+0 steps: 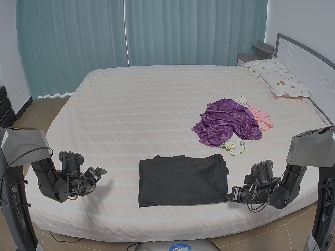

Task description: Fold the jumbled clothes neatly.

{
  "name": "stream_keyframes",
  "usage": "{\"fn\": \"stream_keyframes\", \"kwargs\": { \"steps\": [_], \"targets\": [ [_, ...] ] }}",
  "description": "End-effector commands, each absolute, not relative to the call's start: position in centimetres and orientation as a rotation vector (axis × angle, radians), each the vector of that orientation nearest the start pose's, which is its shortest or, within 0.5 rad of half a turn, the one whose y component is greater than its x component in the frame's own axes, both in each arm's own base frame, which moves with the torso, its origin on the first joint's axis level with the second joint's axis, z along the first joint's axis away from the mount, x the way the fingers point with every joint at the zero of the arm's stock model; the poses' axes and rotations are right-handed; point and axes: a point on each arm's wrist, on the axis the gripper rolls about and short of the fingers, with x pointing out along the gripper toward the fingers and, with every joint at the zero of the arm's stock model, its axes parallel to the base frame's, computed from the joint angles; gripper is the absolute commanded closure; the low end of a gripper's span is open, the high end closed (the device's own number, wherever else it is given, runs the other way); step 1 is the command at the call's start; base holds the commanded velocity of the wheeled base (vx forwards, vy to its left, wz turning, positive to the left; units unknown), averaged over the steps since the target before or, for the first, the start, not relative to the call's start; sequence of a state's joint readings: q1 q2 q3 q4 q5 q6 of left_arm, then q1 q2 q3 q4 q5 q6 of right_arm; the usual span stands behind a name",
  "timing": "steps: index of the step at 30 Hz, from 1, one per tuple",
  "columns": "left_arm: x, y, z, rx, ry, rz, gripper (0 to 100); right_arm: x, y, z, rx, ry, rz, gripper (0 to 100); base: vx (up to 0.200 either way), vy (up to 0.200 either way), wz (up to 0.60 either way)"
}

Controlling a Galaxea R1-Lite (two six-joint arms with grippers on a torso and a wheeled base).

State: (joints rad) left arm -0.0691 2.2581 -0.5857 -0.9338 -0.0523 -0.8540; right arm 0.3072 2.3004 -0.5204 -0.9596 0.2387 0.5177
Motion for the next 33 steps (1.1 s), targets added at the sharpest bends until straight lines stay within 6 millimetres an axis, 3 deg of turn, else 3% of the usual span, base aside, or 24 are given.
{"fn": "stream_keyframes", "kwargs": {
  "steps": [1,12,13,19,23,25,27,30,33],
  "targets": [
    [32.3,-2.3,-1.9,-0.807,0.742,0.207,0,28.9,9.7,-3.8,0.447,0.941,0.289,100,0.0,0.0,0.0],
    [32.3,-2.3,-1.9,-0.807,0.742,0.207,0,28.5,9.3,-4.0,0.414,0.943,0.293,100,0.0,0.0,0.0],
    [32.2,-2.3,-1.9,-0.807,0.744,0.208,0,28.5,9.2,-4.1,0.406,0.946,0.294,0,0.0,0.0,0.0],
    [32.3,-2.3,-1.9,-0.807,0.742,0.207,0,29.6,9.3,-3.0,0.42,0.881,0.307,0,0.0,0.0,0.0],
    [32.3,-2.3,-1.9,-0.807,0.742,0.207,0,33.1,9.2,-0.8,0.478,0.751,0.304,0,0.0,0.0,0.0],
    [32.3,-2.3,-1.9,-0.807,0.742,0.207,0,33.1,9.2,-0.8,0.478,0.751,0.304,0,0.0,0.0,0.0],
    [32.2,-2.3,-1.9,-0.807,0.744,0.208,0,35.8,9.9,-1.1,0.556,0.727,0.285,0,0.0,0.0,0.0],
    [32.2,-2.3,-2.0,-0.807,0.745,0.209,0,37.1,10.2,-1.7,0.562,0.724,0.28,0,0.0,0.0,0.0],
    [32.2,-2.3,-2.0,-0.804,0.746,0.21,0,40.0,10.8,-3.6,0.542,0.703,0.199,0,0.0,0.0,0.0]
  ]
}}
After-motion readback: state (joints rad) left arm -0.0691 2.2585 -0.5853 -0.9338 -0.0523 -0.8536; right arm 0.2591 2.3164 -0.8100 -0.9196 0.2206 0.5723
